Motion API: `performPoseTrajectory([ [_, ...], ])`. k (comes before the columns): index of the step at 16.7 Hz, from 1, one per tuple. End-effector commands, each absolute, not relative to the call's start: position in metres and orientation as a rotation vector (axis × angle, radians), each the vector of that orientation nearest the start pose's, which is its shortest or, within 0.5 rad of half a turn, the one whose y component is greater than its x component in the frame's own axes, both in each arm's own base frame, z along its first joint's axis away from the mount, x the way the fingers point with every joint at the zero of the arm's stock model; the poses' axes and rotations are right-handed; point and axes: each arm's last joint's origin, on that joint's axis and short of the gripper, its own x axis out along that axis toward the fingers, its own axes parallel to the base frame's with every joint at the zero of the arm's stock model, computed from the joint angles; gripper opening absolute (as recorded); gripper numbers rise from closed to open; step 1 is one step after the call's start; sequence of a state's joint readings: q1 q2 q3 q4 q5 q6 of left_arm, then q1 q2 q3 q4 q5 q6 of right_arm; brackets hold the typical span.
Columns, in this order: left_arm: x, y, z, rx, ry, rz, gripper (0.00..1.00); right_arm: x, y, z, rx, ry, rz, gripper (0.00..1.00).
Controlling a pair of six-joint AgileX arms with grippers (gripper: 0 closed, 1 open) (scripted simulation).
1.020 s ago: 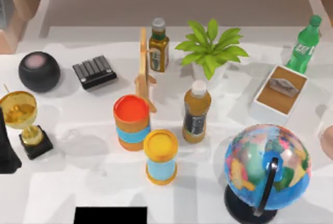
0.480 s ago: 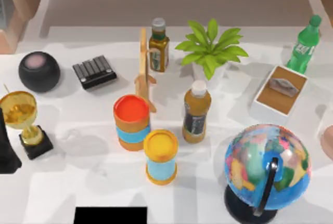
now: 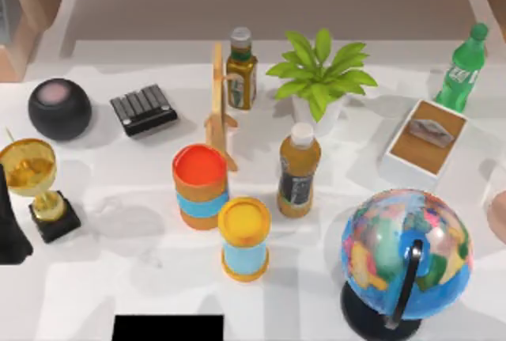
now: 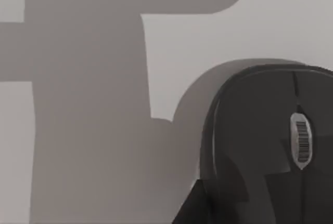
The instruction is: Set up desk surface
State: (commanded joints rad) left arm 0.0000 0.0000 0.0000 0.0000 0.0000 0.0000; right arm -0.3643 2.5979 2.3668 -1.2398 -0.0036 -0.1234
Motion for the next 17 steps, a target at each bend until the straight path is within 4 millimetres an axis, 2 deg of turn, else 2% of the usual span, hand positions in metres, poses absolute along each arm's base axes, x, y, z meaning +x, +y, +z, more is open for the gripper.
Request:
performPoseTrajectory([
  [2,0.106,-0.001,0.16,0.0,0.0,0.0,1.0,0.479,-0.179,0.153,0.173,1.453,-0.204,0.0],
  [5,0.106,-0.001,0.16,0.0,0.0,0.0,1.0,0.467,-0.177,0.189,0.205,1.431,-0.266,0.0],
  [8,0.106,-0.001,0.16,0.0,0.0,0.0,1.0,0.455,-0.153,0.24,0.237,1.369,-0.328,0.0],
  [10,0.106,-0.001,0.16,0.0,0.0,0.0,1.0,0.446,-0.124,0.273,0.259,1.318,-0.357,0.0],
  [13,0.106,-0.001,0.16,0.0,0.0,0.0,1.0,0.43,-0.067,0.314,0.297,1.251,-0.374,0.0],
  [17,0.106,-0.001,0.16,0.0,0.0,0.0,1.0,0.409,0.03,0.341,0.339,1.201,-0.327,0.0],
])
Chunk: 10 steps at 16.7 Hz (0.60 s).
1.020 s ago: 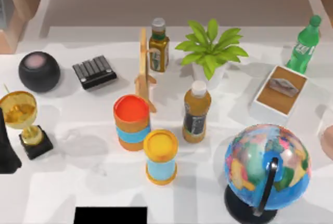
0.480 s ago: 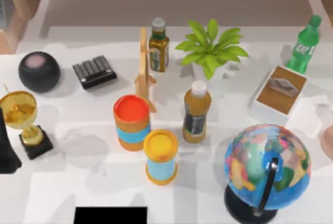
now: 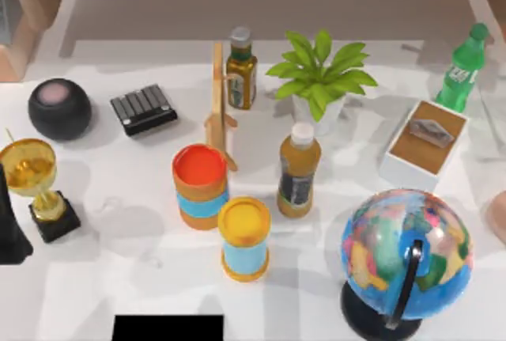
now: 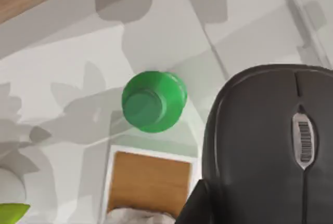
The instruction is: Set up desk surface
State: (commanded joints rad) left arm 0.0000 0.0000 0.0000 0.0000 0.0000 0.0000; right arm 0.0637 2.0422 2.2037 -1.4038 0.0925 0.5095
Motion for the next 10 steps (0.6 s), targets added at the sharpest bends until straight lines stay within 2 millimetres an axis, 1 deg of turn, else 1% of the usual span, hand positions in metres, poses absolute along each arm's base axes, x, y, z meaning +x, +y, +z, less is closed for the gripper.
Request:
performPoseTrajectory([
  [3,0.106,-0.001,0.16,0.0,0.0,0.0,1.0,0.387,0.113,0.342,0.354,1.2,-0.248,0.0],
  [5,0.106,-0.001,0.16,0.0,0.0,0.0,1.0,0.367,0.17,0.335,0.354,1.216,-0.184,0.0],
  [8,0.106,-0.001,0.16,0.0,0.0,0.0,1.0,0.325,0.252,0.317,0.331,1.261,-0.087,0.0],
  [10,0.106,-0.001,0.16,0.0,0.0,0.0,1.0,0.291,0.301,0.299,0.298,1.302,-0.031,0.0],
])
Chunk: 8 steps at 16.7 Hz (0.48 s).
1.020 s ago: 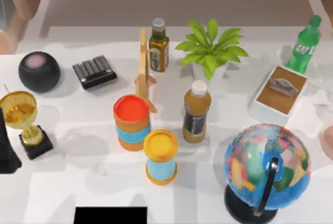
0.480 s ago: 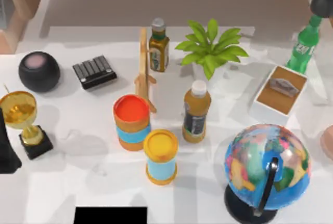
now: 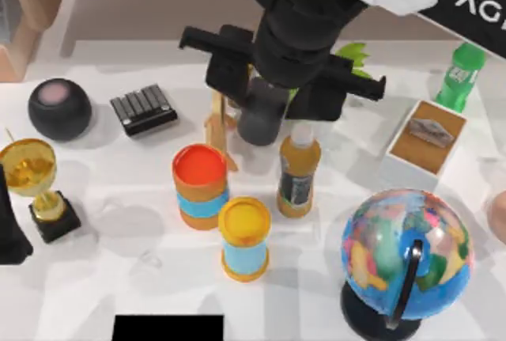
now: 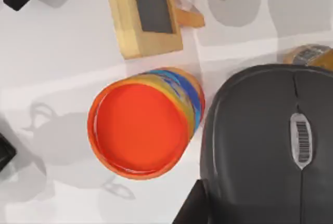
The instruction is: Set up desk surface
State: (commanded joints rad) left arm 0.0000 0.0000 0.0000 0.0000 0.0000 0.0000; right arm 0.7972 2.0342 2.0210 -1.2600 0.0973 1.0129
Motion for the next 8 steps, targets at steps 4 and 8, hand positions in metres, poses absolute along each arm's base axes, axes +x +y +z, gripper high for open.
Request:
performPoseTrajectory([
  [4,0.106,-0.001,0.16,0.0,0.0,0.0,1.0,0.217,0.376,0.248,0.192,1.387,0.036,0.0],
  [8,0.106,-0.001,0.16,0.0,0.0,0.0,1.0,0.156,0.415,0.191,0.067,1.446,0.036,0.0],
])
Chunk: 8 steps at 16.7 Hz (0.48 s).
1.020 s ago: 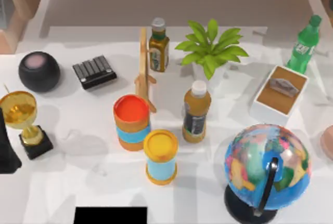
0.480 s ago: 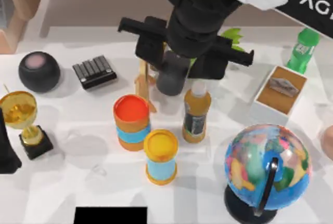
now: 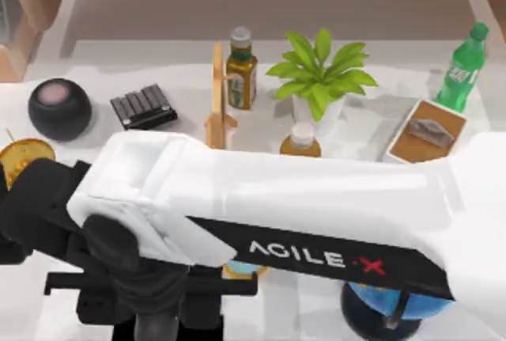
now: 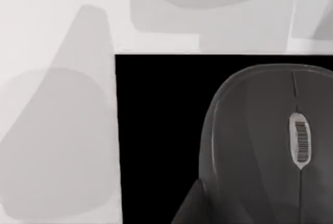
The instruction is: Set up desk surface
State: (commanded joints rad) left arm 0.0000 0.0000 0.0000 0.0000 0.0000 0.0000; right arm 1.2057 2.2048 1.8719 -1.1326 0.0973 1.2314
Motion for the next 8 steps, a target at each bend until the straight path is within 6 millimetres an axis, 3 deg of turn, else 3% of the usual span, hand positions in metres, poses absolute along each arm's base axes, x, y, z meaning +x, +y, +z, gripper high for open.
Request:
performPoseTrajectory([
  [3,0.106,-0.001,0.16,0.0,0.0,0.0,1.0,0.131,0.426,0.159,-0.001,1.466,0.017,0.0],
  [8,0.106,-0.001,0.16,0.0,0.0,0.0,1.0,0.127,0.427,0.152,-0.015,1.469,0.011,0.0],
])
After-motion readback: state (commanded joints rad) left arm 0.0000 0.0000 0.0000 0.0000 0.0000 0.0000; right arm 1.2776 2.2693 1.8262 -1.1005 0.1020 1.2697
